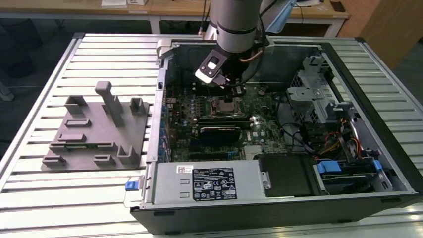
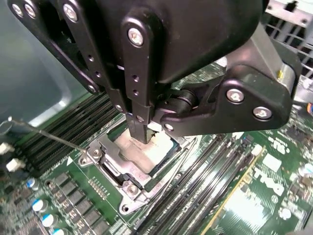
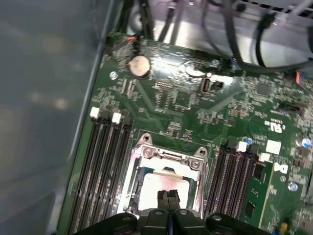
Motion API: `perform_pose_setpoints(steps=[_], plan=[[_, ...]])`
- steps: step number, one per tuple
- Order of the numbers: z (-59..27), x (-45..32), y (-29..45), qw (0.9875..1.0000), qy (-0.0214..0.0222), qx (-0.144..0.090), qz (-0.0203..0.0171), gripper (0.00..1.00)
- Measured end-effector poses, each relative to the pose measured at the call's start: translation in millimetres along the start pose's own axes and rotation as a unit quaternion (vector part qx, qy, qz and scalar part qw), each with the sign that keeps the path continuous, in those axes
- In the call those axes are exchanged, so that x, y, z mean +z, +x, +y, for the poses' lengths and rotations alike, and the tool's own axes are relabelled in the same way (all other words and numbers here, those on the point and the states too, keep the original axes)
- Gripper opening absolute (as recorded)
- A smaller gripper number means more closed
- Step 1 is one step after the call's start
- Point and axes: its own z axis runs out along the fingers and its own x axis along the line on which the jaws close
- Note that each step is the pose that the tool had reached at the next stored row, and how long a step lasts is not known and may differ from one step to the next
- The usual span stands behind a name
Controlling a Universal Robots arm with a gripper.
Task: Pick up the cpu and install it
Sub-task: 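Close the cpu cover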
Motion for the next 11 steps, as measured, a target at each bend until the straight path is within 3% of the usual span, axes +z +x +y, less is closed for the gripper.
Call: perform_pose_setpoints(steps=[6,11], plan=[[0.0,0.4,0.0,0.9985,0.0015,-0.054,0.0002,0.11],[0.0,0.8,0.0,0.995,0.0026,-0.1,0.0009,0.11]])
